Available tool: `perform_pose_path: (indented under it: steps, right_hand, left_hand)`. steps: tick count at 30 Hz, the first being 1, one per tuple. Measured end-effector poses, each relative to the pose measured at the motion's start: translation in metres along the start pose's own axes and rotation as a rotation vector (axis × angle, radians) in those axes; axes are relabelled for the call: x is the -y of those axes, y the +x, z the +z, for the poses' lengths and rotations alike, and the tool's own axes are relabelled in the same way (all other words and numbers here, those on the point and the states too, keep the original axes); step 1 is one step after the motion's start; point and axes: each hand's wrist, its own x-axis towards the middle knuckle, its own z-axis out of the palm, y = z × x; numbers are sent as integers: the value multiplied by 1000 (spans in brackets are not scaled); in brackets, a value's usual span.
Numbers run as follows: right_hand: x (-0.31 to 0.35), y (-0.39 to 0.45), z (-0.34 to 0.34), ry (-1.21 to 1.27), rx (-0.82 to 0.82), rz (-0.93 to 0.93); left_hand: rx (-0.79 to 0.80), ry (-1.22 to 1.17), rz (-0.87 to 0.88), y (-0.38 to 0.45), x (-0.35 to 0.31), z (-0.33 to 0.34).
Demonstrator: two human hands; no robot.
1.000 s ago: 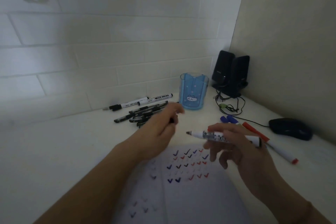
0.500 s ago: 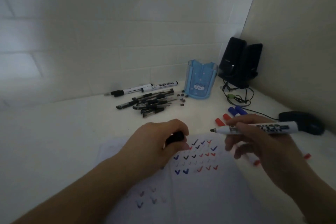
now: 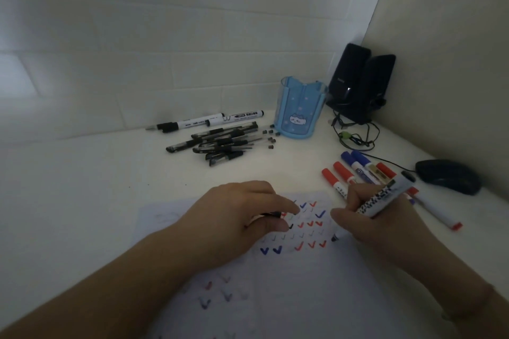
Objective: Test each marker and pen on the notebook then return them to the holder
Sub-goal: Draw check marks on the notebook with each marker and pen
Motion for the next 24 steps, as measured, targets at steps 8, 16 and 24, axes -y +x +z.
perform_pose_path:
  steps: [8, 16, 24]
  right_hand:
    - [1, 3, -5, -102, -30, -2]
    - [8, -4, -14, 459, -12, -165]
    - [7, -8, -13, 725, 82, -207]
  left_hand:
    - [-24, -10, -13, 1, 0, 1]
    - [-74, -92, -46, 1, -8, -2]
    - [-155, -232, -220, 1, -13, -4]
